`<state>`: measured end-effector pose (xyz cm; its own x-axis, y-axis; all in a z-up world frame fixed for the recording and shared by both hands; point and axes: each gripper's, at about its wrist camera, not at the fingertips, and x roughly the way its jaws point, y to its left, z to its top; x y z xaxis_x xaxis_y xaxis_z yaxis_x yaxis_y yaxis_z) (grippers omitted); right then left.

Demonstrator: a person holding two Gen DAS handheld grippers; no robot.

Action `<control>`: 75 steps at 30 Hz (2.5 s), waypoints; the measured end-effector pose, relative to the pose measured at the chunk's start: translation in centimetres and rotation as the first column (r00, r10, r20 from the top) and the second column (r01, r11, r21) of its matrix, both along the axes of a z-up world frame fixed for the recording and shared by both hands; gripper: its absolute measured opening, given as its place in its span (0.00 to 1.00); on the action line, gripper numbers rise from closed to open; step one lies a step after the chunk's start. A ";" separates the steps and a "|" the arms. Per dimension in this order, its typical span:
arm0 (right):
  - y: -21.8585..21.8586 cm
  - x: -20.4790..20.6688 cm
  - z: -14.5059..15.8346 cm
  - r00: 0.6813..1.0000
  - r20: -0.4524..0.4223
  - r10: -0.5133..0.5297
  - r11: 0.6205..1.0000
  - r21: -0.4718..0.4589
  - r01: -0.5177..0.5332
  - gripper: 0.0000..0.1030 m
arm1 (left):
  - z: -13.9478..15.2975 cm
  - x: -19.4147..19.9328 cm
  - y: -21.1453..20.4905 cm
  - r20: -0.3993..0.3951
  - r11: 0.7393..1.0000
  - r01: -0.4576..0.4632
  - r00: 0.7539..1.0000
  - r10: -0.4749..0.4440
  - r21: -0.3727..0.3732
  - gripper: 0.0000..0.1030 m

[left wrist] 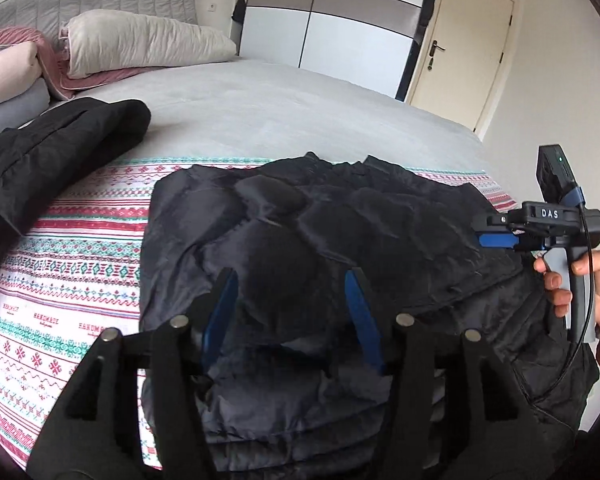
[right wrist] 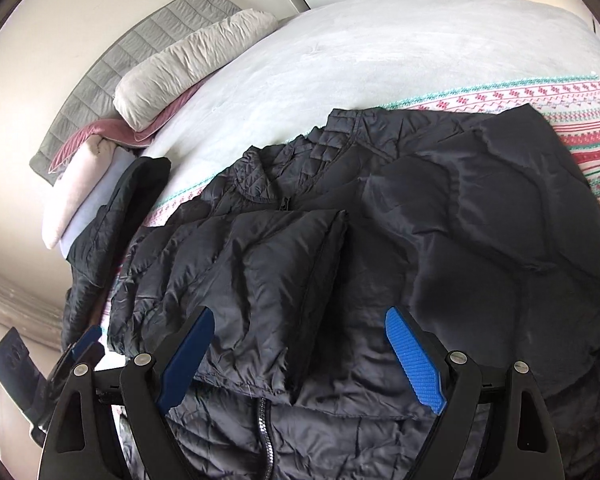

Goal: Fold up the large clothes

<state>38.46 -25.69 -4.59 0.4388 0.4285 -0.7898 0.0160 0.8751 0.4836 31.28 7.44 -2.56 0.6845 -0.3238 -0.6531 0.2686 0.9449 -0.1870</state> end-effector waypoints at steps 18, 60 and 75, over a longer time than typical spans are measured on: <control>6.0 1.5 4.5 0.959 0.278 0.055 0.914 -0.401 0.064 0.61 | -2.0 2.8 -0.6 -0.018 1.000 -0.011 1.000 0.011 0.011 0.46; -4.5 -25.8 8.6 0.989 0.142 0.037 0.945 -0.326 0.011 0.91 | -2.3 -20.7 9.3 -0.297 0.975 -0.184 0.931 0.213 0.125 0.97; -11.0 -34.8 5.2 0.994 0.085 -0.070 0.956 -0.278 0.091 0.91 | -6.5 -24.7 8.9 -0.389 0.987 -0.142 0.908 0.158 0.069 0.97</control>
<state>3.64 -36.66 0.58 0.5242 0.1545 -0.8375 0.0655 0.9732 0.2205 6.59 16.32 -9.05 0.4098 -0.2071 -0.8884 0.0355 0.9768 -0.2113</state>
